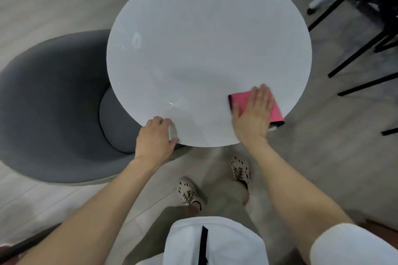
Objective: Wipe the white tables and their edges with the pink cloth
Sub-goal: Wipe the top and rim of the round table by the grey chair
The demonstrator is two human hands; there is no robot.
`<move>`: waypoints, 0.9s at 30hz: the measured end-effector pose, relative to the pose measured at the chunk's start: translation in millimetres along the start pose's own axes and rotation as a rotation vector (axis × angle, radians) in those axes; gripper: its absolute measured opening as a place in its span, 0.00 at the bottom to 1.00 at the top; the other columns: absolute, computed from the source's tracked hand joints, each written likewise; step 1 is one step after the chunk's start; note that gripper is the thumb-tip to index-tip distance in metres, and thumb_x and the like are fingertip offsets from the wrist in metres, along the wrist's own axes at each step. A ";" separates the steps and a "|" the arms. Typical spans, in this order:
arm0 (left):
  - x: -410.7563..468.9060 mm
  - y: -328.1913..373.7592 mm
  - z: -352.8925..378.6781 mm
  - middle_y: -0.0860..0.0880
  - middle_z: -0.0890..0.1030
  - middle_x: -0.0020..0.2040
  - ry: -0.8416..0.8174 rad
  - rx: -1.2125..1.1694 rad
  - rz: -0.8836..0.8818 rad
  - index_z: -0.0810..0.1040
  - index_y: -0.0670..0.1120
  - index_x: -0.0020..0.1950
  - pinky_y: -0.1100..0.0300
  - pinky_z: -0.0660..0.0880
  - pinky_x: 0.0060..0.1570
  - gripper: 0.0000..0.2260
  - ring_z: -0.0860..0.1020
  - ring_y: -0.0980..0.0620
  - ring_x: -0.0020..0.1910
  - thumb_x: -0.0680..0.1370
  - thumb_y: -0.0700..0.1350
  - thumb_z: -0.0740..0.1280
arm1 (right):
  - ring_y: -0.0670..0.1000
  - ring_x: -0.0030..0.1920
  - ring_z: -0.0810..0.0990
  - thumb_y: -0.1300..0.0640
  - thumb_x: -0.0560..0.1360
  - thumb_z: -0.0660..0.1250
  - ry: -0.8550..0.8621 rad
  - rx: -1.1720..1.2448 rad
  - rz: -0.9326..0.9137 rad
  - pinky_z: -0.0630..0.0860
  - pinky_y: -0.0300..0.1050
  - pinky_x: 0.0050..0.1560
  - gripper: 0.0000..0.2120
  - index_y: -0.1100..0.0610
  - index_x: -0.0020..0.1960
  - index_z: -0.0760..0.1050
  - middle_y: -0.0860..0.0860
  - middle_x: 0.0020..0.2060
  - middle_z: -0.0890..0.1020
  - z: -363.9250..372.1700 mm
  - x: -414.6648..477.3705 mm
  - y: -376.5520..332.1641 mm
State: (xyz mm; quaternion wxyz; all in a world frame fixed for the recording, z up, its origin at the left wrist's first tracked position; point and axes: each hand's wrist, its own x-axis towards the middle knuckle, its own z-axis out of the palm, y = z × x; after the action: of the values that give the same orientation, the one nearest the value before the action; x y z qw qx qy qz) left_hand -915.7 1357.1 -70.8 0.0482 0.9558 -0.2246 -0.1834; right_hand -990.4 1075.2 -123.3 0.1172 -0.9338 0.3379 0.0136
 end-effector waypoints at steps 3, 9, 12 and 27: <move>1.2 1.1 2.2 0.45 0.77 0.66 -0.036 -0.010 -0.036 0.79 0.45 0.68 0.46 0.78 0.60 0.24 0.77 0.41 0.62 0.76 0.53 0.79 | 0.60 0.87 0.49 0.41 0.87 0.54 -0.064 0.040 -0.435 0.51 0.62 0.85 0.36 0.63 0.86 0.56 0.61 0.87 0.55 19.9 -32.8 -74.8; 2.7 12.8 4.7 0.48 0.75 0.71 0.005 -0.084 -0.189 0.78 0.47 0.72 0.45 0.80 0.59 0.24 0.75 0.43 0.68 0.76 0.46 0.78 | 0.55 0.88 0.46 0.33 0.86 0.55 -0.141 -0.008 -0.916 0.49 0.62 0.86 0.33 0.48 0.86 0.60 0.55 0.88 0.52 15.1 -10.8 -40.3; 2.4 34.2 6.1 0.46 0.75 0.71 0.038 -0.097 -0.309 0.78 0.44 0.72 0.46 0.80 0.57 0.25 0.76 0.41 0.66 0.76 0.47 0.77 | 0.53 0.88 0.43 0.29 0.85 0.53 -0.098 -0.093 -0.825 0.49 0.61 0.86 0.37 0.47 0.87 0.57 0.53 0.88 0.49 -10.6 51.3 45.4; -8.6 175.7 39.6 0.41 0.69 0.76 0.016 -0.248 -0.685 0.73 0.42 0.74 0.41 0.75 0.66 0.34 0.71 0.36 0.74 0.75 0.57 0.80 | 0.55 0.88 0.48 0.33 0.86 0.52 -0.292 0.024 -1.222 0.48 0.58 0.86 0.39 0.59 0.87 0.56 0.55 0.87 0.54 -10.6 25.5 48.8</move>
State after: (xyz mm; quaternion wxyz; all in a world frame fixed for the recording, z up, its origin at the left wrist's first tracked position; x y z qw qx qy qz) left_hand -1009.9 1203.4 -74.1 0.1011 0.9639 0.1327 -0.2075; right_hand -1002.2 1020.5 -125.9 0.1592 -0.9453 -0.2764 0.0679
